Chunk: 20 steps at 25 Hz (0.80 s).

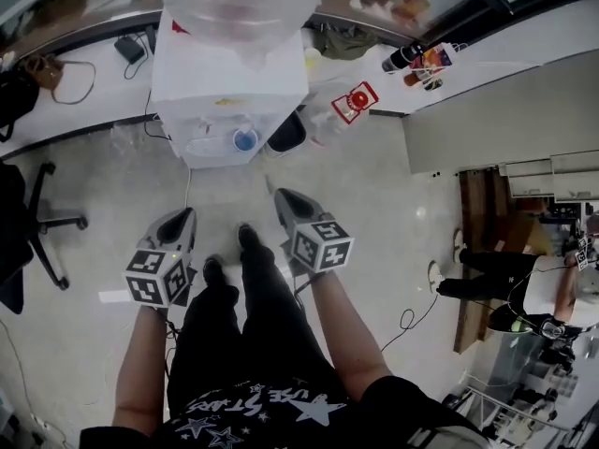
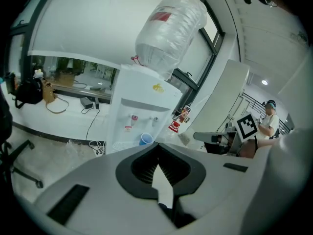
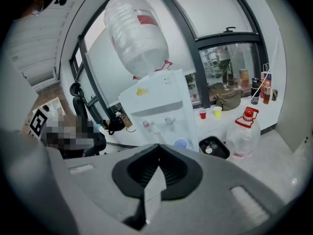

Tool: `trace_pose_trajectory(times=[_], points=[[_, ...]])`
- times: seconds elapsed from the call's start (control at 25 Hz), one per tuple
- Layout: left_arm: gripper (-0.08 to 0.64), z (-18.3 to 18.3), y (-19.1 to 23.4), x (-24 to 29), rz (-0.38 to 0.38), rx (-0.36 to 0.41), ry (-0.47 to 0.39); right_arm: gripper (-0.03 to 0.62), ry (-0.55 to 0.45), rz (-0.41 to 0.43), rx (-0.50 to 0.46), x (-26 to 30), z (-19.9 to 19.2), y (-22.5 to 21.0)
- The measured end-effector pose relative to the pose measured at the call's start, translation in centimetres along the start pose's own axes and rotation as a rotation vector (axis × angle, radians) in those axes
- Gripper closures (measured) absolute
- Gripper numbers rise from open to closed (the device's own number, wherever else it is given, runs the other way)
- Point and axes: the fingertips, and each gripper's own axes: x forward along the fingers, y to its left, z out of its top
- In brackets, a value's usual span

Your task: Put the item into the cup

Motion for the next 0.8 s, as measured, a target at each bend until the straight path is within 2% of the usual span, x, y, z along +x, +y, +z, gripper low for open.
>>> trace_pose_trajectory(times=[0.2, 0.36, 0.8], points=[[0.555, -1.1, 1.6, 3.3, 0.023, -0.016, 0.016, 0.591, 0.021, 0.009, 0.003, 3.7, -0.3, -2.3], [0.555, -1.8, 3.0, 5.8, 0.043, -0.051, 0.011, 0.591, 0.051, 0.03, -0.04, 7.1, -0.7, -3.3], [0.555, -3.2, 5.3, 9.4, 0.077, -0.039, 0.029, 0.591, 0.113, 0.064, -0.104, 14.7, -1.3, -5.1]])
